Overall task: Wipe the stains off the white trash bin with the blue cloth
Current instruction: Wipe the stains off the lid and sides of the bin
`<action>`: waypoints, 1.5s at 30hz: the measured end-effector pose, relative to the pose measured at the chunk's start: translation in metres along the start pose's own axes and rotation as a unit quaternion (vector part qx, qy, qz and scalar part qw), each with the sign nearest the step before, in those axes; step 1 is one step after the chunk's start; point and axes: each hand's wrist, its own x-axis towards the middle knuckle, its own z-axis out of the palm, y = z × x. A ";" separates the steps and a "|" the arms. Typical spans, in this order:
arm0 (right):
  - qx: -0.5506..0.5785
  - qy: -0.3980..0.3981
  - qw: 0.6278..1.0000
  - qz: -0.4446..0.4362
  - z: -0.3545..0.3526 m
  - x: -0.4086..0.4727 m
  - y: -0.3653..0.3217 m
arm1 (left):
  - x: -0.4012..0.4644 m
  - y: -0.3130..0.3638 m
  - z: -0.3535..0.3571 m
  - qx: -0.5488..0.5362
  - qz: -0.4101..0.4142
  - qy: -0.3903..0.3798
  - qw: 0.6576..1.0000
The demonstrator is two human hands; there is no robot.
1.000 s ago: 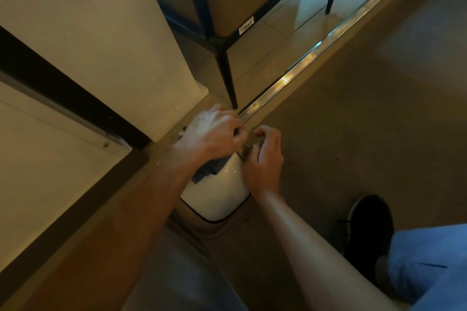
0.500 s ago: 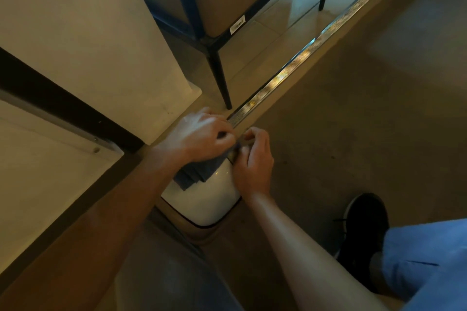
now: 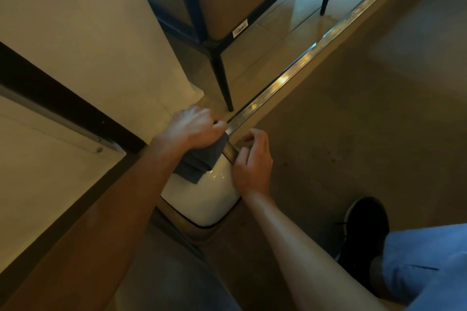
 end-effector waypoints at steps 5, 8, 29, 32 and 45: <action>0.008 -0.003 1.000 0.001 -0.002 -0.001 0.002 | -0.021 0.018 0.024 0.075 0.094 0.069 0.990; 0.008 -0.008 1.000 0.008 -0.001 0.000 0.001 | -0.032 0.012 0.024 0.013 0.079 0.092 0.993; -0.186 -0.184 0.965 -0.011 0.023 0.001 -0.062 | -0.118 -0.008 0.073 -0.303 -0.132 0.363 0.872; -0.200 -0.168 0.963 -0.066 0.022 0.001 -0.052 | -0.120 -0.004 0.084 -0.323 -0.169 0.390 0.845; 0.040 -0.418 0.903 0.089 0.009 0.073 -0.024 | -0.112 0.007 0.088 -0.279 -0.222 0.395 0.847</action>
